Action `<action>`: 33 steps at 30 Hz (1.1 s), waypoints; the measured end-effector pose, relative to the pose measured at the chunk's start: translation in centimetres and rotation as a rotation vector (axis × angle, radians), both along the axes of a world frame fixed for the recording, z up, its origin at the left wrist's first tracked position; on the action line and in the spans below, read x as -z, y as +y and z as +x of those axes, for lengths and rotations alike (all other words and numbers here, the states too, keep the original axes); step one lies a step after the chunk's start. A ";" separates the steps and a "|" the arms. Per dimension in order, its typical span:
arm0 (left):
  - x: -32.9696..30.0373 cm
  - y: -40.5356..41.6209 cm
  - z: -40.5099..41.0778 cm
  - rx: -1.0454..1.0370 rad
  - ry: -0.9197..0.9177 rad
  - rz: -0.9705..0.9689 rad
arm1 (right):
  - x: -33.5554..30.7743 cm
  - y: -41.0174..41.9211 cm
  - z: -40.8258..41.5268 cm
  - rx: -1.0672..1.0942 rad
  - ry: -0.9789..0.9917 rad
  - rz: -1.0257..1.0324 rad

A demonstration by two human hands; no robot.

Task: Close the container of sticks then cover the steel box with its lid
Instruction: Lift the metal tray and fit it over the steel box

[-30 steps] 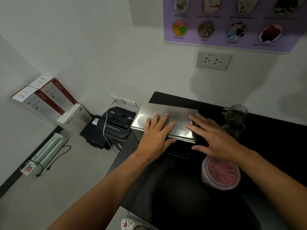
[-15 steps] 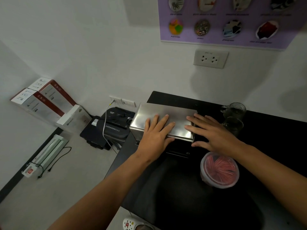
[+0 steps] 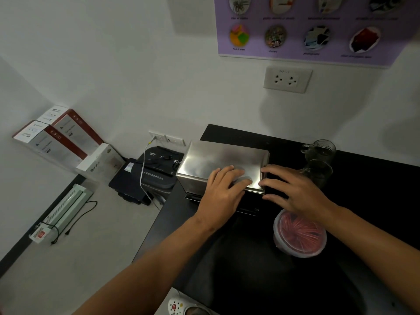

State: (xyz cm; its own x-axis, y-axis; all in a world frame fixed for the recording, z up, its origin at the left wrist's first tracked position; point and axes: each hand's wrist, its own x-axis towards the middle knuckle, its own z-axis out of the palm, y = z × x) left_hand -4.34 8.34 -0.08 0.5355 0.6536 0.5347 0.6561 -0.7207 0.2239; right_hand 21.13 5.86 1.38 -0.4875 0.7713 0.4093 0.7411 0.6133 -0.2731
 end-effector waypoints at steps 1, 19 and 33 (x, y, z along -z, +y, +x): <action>0.0 0.1 0.0 0.003 0.001 0.002 | 0.0 0.0 0.0 0.000 -0.006 0.005; -3.6 5.1 -1.1 0.000 0.103 -0.169 | -1.9 1.8 -2.0 0.262 0.159 -0.388; -4.6 6.3 -2.0 -0.005 0.137 -0.391 | -2.9 3.4 -2.9 0.339 0.130 -0.463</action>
State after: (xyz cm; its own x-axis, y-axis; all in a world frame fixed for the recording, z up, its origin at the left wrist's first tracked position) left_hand -6.32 14.65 4.48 0.5809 0.7961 0.1697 0.7019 -0.5955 0.3907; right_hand 18.19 9.21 4.23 -0.1509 0.9880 0.0326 0.8173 0.1432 -0.5581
